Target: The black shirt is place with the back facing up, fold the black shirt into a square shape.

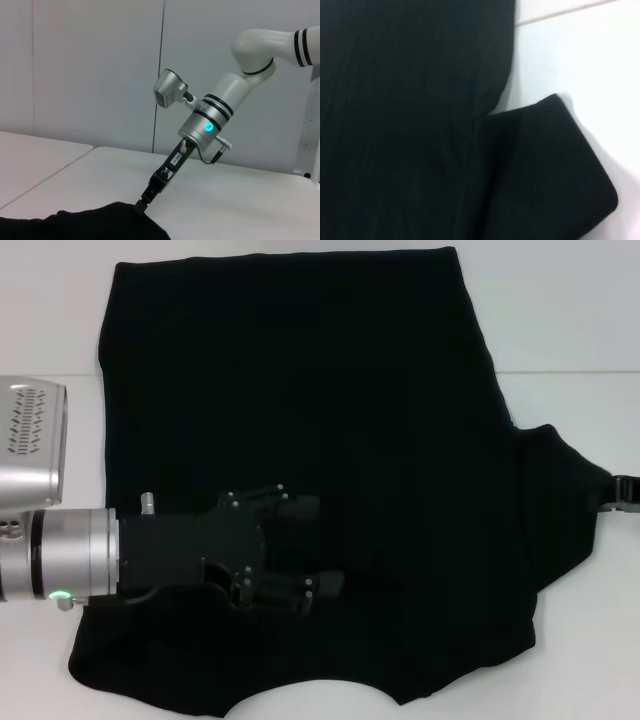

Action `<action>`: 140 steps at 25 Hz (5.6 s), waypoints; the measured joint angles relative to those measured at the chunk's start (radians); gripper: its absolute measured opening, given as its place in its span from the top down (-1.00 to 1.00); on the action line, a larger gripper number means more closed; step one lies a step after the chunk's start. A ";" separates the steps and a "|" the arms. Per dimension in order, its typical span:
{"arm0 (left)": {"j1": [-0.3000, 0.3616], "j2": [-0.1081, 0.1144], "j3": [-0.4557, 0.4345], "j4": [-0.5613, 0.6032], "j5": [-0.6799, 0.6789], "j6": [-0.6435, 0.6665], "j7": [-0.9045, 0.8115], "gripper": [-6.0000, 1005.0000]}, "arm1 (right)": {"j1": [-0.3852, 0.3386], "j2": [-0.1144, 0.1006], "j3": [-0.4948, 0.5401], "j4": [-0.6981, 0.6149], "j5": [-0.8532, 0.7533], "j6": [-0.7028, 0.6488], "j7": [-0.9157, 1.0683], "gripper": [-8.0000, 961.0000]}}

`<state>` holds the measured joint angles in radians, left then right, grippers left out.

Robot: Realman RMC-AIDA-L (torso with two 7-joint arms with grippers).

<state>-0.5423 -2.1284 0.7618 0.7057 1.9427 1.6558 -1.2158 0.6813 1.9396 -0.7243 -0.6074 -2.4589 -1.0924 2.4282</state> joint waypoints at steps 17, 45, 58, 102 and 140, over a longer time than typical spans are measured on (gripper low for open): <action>0.000 -0.003 -0.001 0.000 -0.002 -0.004 -0.008 -0.86 | -0.019 -0.012 0.002 -0.064 -0.002 0.005 -0.026 0.97; -0.002 0.003 -0.044 -0.007 -0.002 -0.004 -0.011 -0.84 | 0.242 0.090 -0.282 -0.031 -0.010 -0.087 0.002 0.95; -0.004 0.003 -0.051 -0.009 -0.002 -0.011 -0.011 -0.84 | 0.225 0.071 -0.267 -0.039 -0.010 -0.071 0.045 0.20; 0.148 0.035 -0.358 0.301 0.511 0.039 -0.311 -0.80 | 0.104 0.131 -0.145 0.013 0.455 -0.069 -0.486 -0.71; 0.141 0.015 -0.346 0.264 0.575 -0.080 -0.300 -0.11 | 0.104 0.119 -0.130 0.003 0.457 -0.064 -0.463 -0.72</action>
<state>-0.4015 -2.1133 0.4158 0.9699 2.5175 1.5756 -1.5153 0.7854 2.0584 -0.8543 -0.6040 -2.0022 -1.1561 1.9647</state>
